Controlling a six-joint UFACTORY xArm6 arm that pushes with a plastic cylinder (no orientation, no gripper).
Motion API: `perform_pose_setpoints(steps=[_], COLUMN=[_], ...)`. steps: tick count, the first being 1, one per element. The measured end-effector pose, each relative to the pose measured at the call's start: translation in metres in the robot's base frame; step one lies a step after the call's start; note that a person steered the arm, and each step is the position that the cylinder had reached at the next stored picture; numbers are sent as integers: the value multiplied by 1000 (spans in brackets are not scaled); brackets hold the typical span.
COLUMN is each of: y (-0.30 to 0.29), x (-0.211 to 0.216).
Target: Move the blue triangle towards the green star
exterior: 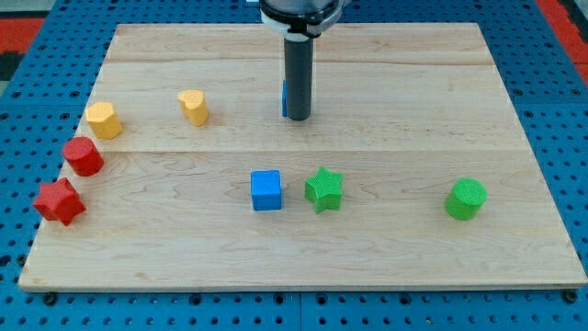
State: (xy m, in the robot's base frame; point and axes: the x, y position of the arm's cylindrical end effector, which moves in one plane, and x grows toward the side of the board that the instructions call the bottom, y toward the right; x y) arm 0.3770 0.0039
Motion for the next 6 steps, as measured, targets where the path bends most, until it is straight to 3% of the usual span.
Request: perform_pose_setpoints(steps=[1, 2, 3, 4, 6], y=[46, 48, -11, -29, 35], x=[-11, -47, -73, -45, 66])
